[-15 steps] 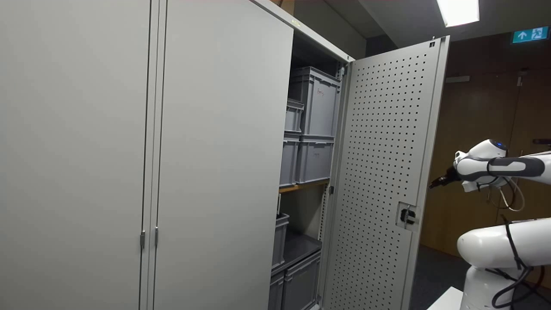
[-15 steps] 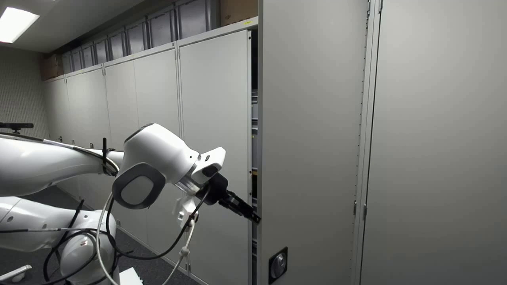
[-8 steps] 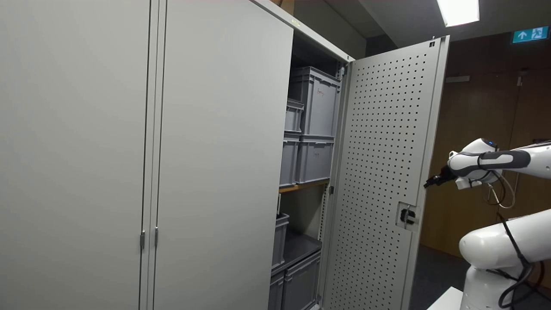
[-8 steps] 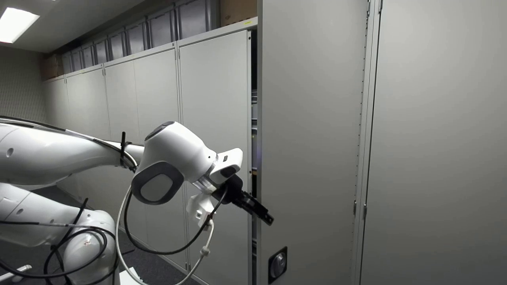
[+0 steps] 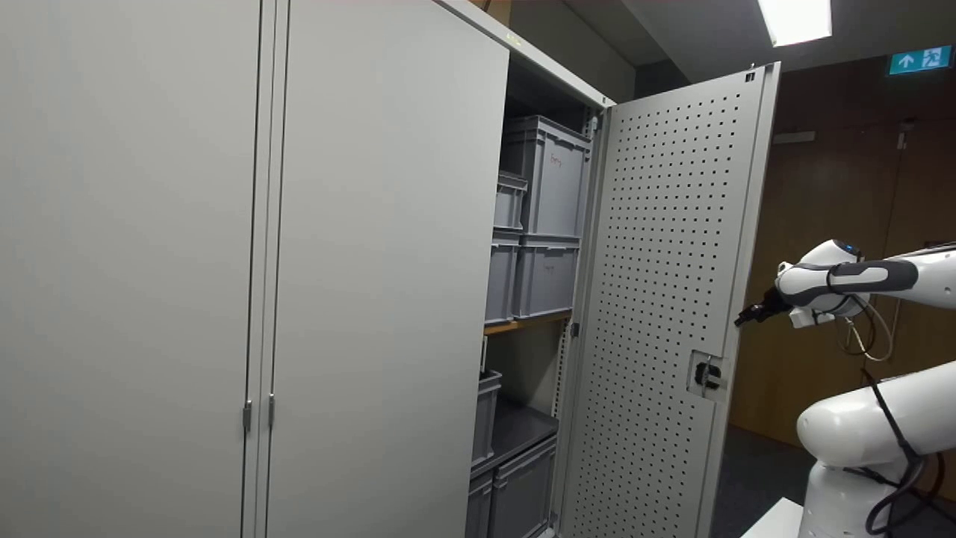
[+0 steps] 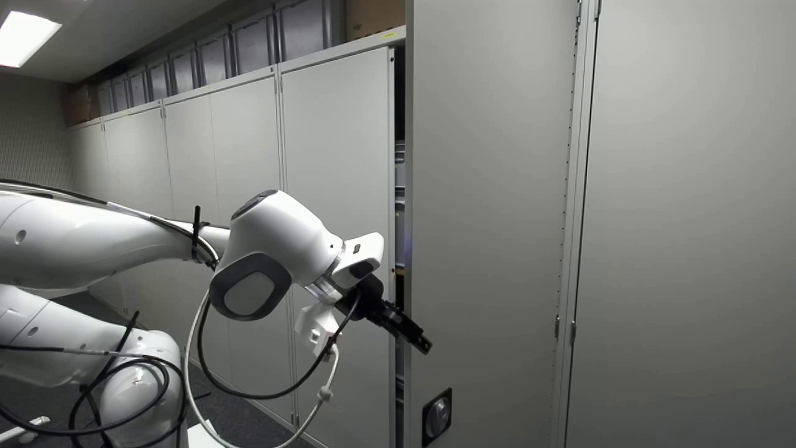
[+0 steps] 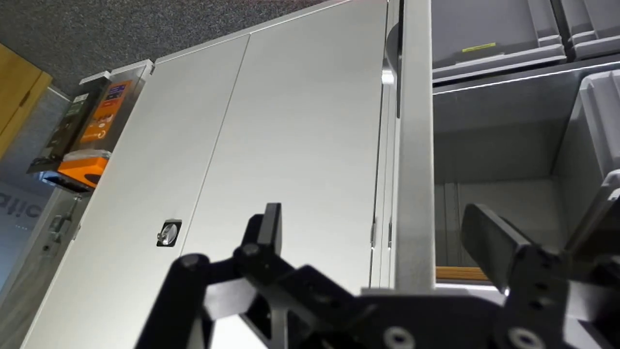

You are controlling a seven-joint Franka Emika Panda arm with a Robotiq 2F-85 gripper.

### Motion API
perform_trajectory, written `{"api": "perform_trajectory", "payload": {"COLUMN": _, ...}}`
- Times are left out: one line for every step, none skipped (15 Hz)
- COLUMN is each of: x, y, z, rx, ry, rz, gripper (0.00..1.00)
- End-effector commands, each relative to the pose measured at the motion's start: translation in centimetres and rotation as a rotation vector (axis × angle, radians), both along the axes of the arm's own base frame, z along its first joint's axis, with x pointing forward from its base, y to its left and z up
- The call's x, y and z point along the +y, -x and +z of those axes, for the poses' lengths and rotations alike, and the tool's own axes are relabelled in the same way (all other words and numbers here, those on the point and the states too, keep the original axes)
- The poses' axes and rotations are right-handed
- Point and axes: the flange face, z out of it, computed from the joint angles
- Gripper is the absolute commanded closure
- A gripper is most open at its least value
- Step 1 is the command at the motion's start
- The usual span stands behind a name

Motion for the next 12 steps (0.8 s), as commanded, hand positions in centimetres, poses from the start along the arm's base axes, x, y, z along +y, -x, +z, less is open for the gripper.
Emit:
{"api": "perform_trajectory", "payload": {"x": 0.0, "y": 0.0, "z": 0.0, "rx": 0.001, "ry": -0.001, "rz": 0.0, "gripper": 0.0}}
{"api": "perform_trajectory", "payload": {"x": 0.0, "y": 0.1, "z": 0.2, "rx": -0.01, "ry": 0.024, "rz": -0.015, "gripper": 0.0}}
{"api": "perform_trajectory", "payload": {"x": 0.1, "y": 0.2, "z": 0.5, "rx": -0.024, "ry": 0.039, "rz": -0.022, "gripper": 0.0}}
{"api": "perform_trajectory", "payload": {"x": 0.3, "y": 0.3, "z": 0.9, "rx": -0.047, "ry": 0.056, "rz": -0.016, "gripper": 0.0}}
{"api": "perform_trajectory", "payload": {"x": 0.5, "y": 0.3, "z": 1.2, "rx": -0.065, "ry": 0.082, "rz": -0.016, "gripper": 0.0}}
{"api": "perform_trajectory", "payload": {"x": 0.6, "y": 0.2, "z": 1.4, "rx": -0.086, "ry": 0.09, "rz": -0.011, "gripper": 0.0}}
{"api": "perform_trajectory", "payload": {"x": 0.9, "y": -0.1, "z": 1.6, "rx": -0.105, "ry": 0.104, "rz": -0.005, "gripper": 0.0}}
{"api": "perform_trajectory", "payload": {"x": 1.1, "y": -0.4, "z": 1.7, "rx": -0.121, "ry": 0.11, "rz": 0.002, "gripper": 0.0}}
{"api": "perform_trajectory", "payload": {"x": 1.4, "y": -0.7, "z": 1.8, "rx": -0.131, "ry": 0.119, "rz": 0.009, "gripper": 0.0}}
{"api": "perform_trajectory", "payload": {"x": 1.9, "y": -1.0, "z": 1.9, "rx": -0.141, "ry": 0.125, "rz": 0.021, "gripper": 0.0}}
{"api": "perform_trajectory", "payload": {"x": 2.2, "y": -1.3, "z": 1.9, "rx": -0.151, "ry": 0.13, "rz": 0.032, "gripper": 0.0}}
{"api": "perform_trajectory", "payload": {"x": 2.6, "y": -1.6, "z": 2.0, "rx": -0.158, "ry": 0.134, "rz": 0.042, "gripper": 0.0}}
